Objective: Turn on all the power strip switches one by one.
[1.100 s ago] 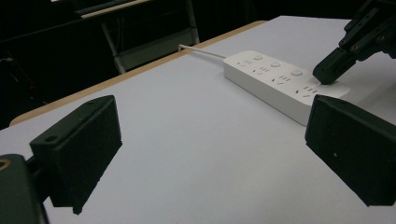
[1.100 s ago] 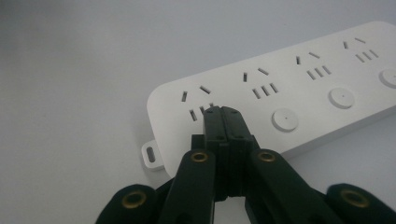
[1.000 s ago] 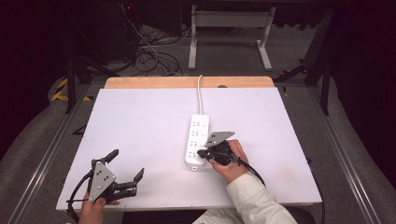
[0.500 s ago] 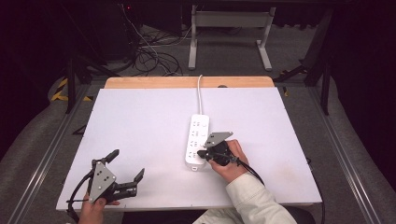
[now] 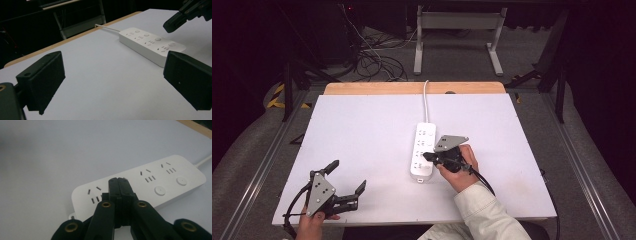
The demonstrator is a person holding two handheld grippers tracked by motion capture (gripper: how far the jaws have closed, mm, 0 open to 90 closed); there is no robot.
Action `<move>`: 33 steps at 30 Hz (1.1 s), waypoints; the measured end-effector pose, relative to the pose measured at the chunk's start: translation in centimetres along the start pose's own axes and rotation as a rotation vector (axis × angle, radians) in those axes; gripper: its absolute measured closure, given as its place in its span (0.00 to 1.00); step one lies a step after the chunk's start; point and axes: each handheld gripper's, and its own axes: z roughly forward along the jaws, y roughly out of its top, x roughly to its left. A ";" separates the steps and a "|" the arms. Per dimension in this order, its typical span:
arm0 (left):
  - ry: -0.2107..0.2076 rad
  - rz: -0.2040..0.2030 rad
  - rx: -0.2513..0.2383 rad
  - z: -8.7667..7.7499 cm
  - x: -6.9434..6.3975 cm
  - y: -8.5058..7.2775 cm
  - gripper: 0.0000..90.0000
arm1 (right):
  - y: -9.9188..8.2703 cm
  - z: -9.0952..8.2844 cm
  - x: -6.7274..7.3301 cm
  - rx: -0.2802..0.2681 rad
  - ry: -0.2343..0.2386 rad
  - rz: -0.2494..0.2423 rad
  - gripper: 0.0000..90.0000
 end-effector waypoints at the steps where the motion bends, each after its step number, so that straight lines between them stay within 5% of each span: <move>1: 0.000 0.001 0.001 0.0 0.0 0.0 0.04 | 0.0 0.1 -0.2 0.004 -0.005 0.004 1.00; 18: -0.003 0.001 0.004 0.0 0.1 0.0 0.04 | -0.7 2.3 -2.0 0.065 -0.059 0.058 1.00; 33: -0.001 0.005 0.003 0.0 0.1 0.0 0.04 | -1.0 2.3 -2.3 0.055 -0.059 0.069 1.00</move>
